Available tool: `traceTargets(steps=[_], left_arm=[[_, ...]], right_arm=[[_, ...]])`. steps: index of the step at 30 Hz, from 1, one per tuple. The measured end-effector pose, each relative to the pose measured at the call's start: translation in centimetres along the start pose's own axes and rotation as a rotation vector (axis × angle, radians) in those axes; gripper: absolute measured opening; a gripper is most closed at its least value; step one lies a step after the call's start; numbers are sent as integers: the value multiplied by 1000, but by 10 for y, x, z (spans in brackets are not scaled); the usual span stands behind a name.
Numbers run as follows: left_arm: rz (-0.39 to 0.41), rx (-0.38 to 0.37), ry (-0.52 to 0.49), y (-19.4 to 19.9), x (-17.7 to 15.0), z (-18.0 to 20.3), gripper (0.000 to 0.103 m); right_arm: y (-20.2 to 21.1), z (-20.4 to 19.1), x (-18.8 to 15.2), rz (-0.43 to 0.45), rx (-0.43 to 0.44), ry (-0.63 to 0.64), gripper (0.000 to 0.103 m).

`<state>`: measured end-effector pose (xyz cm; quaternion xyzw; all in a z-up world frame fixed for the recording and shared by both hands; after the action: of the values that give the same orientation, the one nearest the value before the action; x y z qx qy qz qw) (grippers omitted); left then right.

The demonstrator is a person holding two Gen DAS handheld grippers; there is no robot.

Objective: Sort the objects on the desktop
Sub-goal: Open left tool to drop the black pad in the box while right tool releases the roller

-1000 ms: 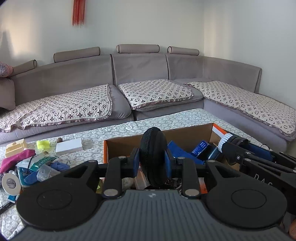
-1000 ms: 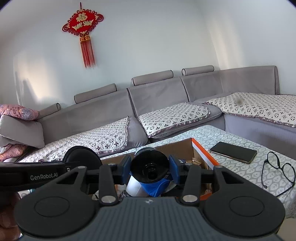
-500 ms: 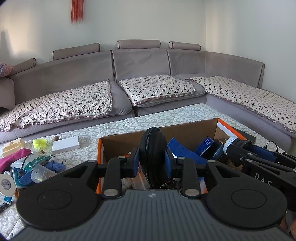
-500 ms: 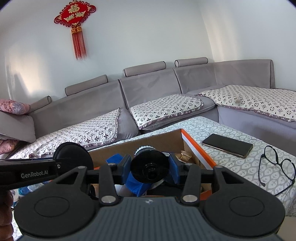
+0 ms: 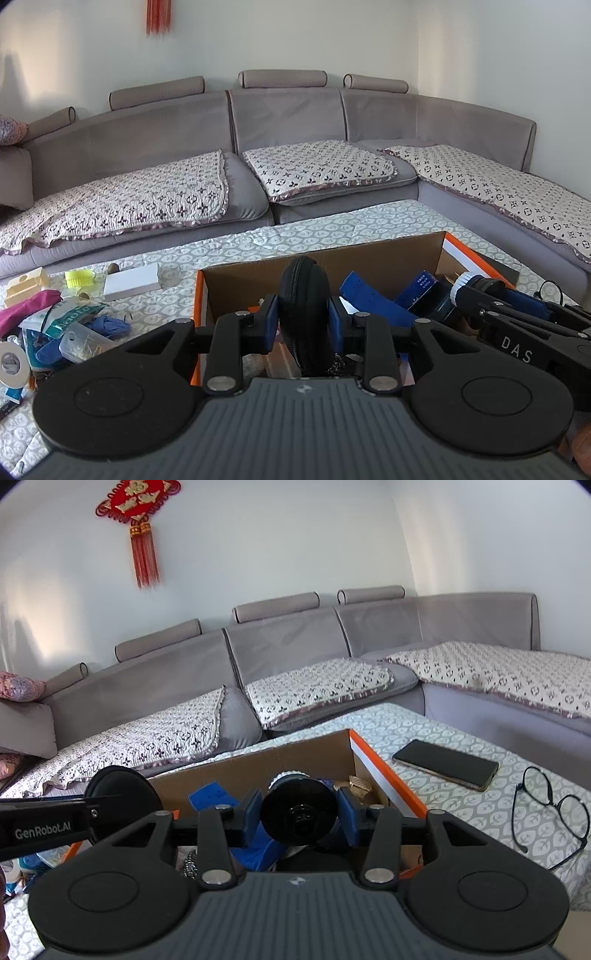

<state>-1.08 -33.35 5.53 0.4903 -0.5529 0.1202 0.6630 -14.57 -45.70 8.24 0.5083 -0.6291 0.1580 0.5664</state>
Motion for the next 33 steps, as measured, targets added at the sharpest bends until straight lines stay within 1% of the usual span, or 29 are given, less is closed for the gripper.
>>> traceTargets(steps=[4,10,12,13,14,15,16,17,18,21,23,26,29,31,33], left_arm=[[-23,18,-3,0,1,2,29],[-42,18,3,2,-1,0,30],[-44,11,2,2,-1,1,30],[-41,10,-3,3,-1,1,34],[-40,8,-7,3,-1,2,45],[-34,7,-8,4,0,2,53],[-25,6,-9,6,0,2,69],[-14,6,-11,7,1,2,79],[-5,11,-12,8,1,2,83],[-11,16,-4,7,2,0,91],[-22,25,13,6,3,-2,103],[-20,26,18,6,3,-3,103],[-16,31,7,7,3,-1,103],[-13,29,4,8,3,-1,103],[-9,25,5,9,4,-2,103]], right_arm=[[-2,-4,0,-23,-5,0,43],[2,-5,-1,-28,-12,-6,43],[3,-4,-1,-28,-17,-14,45],[3,-4,-1,-26,-16,-16,45],[4,-4,0,-17,-17,-15,46],[5,-5,1,-11,-17,-13,51],[6,-5,2,-4,-15,-12,55],[7,-5,2,3,-16,-12,63],[8,-6,3,10,-16,-14,67],[9,-4,4,16,-17,-24,66],[10,-1,6,28,-20,-33,67],[13,1,6,42,-26,-44,73],[13,3,5,44,-28,-54,74],[14,3,6,50,-34,-58,76],[16,5,6,62,-45,-65,84]])
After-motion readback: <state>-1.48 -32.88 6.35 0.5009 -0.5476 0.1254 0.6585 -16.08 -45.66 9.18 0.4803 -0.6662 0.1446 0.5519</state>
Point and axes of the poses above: each gripper's, at about its wrist camera, not at the fingertips, and y roughly against the way its jaws point, z to its right, x to its top, the point moved 3 cm from there along -y, roughly the way its jaws point, and after that the axes turned 5 degrees about -y, right-handed, at the moved point
